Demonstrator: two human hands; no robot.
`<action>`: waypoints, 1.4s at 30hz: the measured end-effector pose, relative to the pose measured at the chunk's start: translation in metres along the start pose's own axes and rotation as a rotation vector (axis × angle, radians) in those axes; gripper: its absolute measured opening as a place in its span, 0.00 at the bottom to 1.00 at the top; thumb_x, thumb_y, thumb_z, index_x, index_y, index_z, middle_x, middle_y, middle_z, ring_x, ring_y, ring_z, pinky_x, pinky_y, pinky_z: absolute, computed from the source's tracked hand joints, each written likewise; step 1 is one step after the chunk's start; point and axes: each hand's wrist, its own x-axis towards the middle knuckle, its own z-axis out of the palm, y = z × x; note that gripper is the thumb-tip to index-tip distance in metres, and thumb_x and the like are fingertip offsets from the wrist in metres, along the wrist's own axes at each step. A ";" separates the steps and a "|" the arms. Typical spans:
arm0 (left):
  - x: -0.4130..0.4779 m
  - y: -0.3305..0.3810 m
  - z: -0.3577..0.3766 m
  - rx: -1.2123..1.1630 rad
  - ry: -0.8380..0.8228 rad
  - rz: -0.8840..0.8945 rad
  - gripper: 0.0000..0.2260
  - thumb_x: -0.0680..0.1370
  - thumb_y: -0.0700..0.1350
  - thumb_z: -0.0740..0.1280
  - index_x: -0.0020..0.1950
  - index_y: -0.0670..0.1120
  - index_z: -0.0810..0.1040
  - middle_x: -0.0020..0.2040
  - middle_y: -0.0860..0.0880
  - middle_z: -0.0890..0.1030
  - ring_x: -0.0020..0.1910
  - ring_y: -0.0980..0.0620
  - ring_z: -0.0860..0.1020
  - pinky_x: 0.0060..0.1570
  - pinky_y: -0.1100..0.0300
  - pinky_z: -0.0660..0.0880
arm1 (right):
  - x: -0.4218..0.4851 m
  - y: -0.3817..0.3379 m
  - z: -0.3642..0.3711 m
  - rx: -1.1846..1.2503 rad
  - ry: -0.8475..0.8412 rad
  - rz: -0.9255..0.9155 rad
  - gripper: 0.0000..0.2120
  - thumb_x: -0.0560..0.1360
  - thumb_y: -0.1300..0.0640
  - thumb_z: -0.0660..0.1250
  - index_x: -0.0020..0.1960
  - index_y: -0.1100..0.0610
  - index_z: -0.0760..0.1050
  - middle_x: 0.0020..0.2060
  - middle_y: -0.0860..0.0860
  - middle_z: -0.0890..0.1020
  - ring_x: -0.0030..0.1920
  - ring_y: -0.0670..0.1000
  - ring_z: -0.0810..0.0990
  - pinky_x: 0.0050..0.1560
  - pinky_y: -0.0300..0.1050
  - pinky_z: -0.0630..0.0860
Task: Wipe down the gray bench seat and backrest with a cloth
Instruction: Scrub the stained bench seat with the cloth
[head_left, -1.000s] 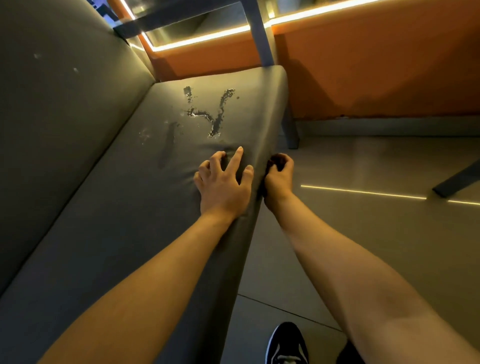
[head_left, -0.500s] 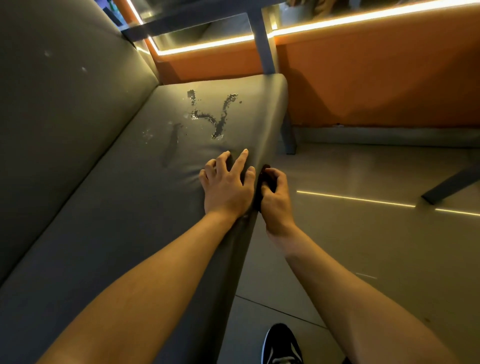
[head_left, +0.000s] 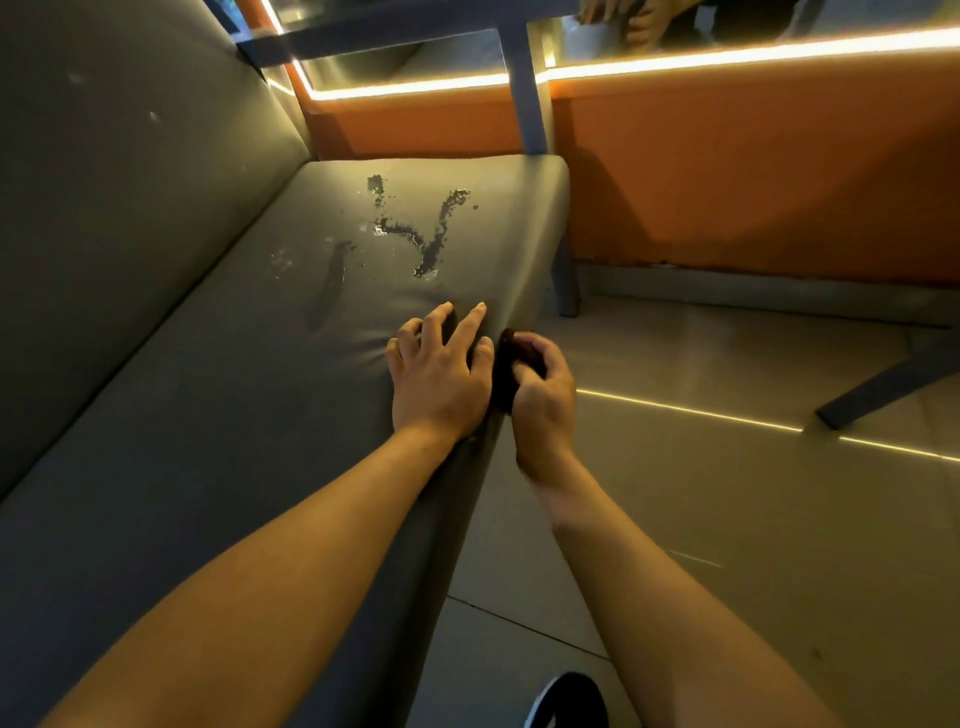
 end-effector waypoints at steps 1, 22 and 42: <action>-0.001 0.001 0.000 0.004 -0.003 -0.003 0.22 0.84 0.58 0.53 0.79 0.62 0.62 0.79 0.51 0.60 0.77 0.44 0.54 0.76 0.42 0.50 | -0.009 0.002 -0.005 -0.018 -0.029 -0.005 0.15 0.72 0.58 0.64 0.52 0.42 0.81 0.51 0.50 0.84 0.54 0.57 0.82 0.56 0.57 0.80; 0.067 -0.013 -0.005 -0.221 -0.098 0.076 0.22 0.84 0.56 0.58 0.77 0.55 0.66 0.70 0.51 0.64 0.68 0.50 0.61 0.69 0.48 0.58 | 0.107 -0.090 0.032 -0.466 0.034 -0.084 0.08 0.76 0.54 0.65 0.49 0.48 0.82 0.47 0.48 0.83 0.51 0.50 0.81 0.60 0.57 0.79; 0.117 -0.082 -0.044 -0.298 0.146 -0.200 0.18 0.83 0.42 0.62 0.73 0.48 0.73 0.74 0.46 0.71 0.69 0.46 0.68 0.70 0.55 0.65 | 0.160 -0.030 0.064 -1.059 -0.032 -0.507 0.14 0.84 0.60 0.58 0.67 0.58 0.75 0.64 0.59 0.72 0.68 0.61 0.67 0.73 0.53 0.65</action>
